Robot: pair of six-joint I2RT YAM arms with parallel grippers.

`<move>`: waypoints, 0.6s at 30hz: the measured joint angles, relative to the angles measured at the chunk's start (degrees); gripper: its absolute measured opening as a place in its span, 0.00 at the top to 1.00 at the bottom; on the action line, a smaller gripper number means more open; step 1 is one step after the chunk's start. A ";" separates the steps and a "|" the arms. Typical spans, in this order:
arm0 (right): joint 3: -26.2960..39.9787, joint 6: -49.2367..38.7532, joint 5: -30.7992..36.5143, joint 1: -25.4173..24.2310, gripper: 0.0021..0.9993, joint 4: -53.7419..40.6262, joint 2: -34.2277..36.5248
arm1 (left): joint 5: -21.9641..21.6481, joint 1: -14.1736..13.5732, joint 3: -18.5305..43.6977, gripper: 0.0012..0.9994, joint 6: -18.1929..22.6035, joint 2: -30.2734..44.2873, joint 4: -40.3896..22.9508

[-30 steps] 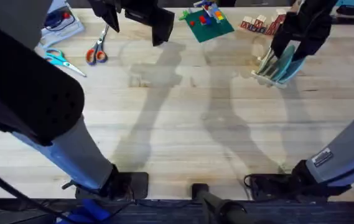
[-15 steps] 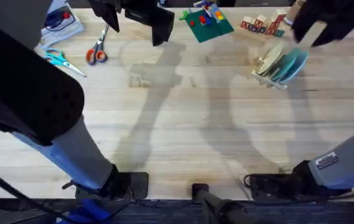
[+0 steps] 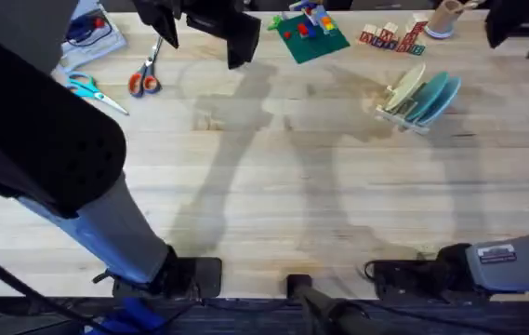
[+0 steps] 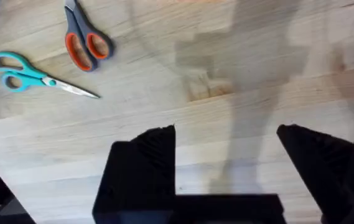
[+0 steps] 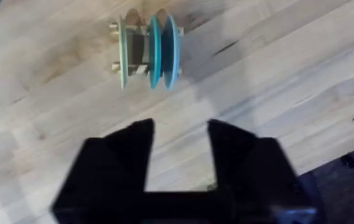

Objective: Pick up the plates from the table one by one and place each into a slot on the dish rack.

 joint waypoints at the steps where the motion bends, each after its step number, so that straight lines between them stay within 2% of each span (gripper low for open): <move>1: 0.00 -0.25 0.00 0.09 0.45 -0.34 -0.89 | 0.00 0.00 0.00 0.01 0.00 0.00 0.00; 5: 0.00 -1.44 0.02 0.97 0.15 -0.80 -4.63 | 0.00 0.00 0.00 0.01 0.00 0.00 0.00; 7: 0.00 -2.19 0.00 1.77 0.02 -0.85 -6.69 | 0.00 0.00 0.00 0.01 0.00 0.00 0.00; 18: 0.00 -3.27 0.00 3.32 0.00 -0.95 -15.27 | 0.00 0.00 0.00 0.01 0.00 0.00 0.00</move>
